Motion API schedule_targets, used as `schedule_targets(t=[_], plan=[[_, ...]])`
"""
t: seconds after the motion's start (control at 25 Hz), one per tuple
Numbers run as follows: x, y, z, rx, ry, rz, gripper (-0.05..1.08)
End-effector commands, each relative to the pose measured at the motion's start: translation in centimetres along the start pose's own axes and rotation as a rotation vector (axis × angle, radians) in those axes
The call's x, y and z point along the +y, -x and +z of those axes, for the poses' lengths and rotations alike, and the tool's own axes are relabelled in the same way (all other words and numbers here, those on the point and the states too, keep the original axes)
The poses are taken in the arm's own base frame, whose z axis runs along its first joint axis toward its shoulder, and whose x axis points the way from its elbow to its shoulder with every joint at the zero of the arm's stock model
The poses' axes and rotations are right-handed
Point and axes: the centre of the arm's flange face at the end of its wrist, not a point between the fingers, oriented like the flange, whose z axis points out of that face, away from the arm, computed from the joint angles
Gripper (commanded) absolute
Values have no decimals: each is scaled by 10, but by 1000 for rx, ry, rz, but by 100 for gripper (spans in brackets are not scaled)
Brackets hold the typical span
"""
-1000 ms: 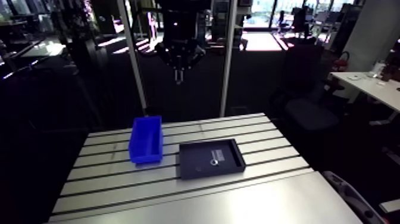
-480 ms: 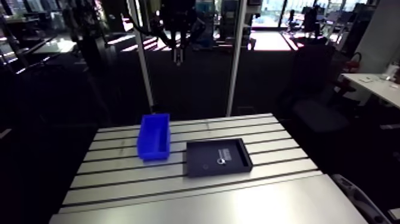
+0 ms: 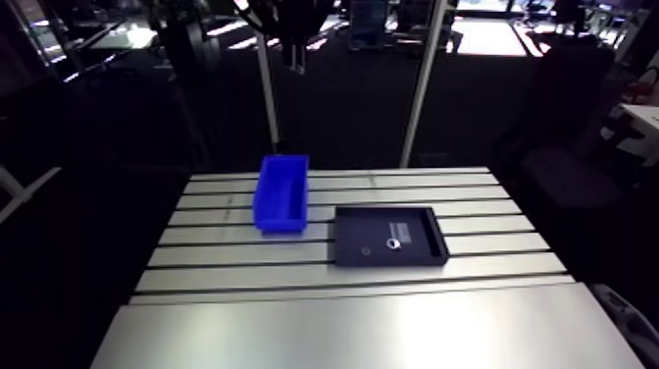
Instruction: Pick up the M10 bolt from the tray and put it into the blue bin.
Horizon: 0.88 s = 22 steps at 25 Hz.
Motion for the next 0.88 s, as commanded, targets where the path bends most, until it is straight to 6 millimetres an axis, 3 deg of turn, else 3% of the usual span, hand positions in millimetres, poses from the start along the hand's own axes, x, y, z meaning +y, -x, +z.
schedule_targets(t=[0.04, 0.28, 0.48, 0.6, 0.8, 0.88], plan=[[-17, -10, 18, -46, -47, -411, 105], [-18, -6, 43, -106, -59, -676, 104], [-31, -11, 63, -116, -44, -743, 104], [-34, -16, 94, -153, -28, -766, 105], [-42, -16, 118, -143, 5, -779, 105], [-53, -23, 133, -150, -8, -799, 104]])
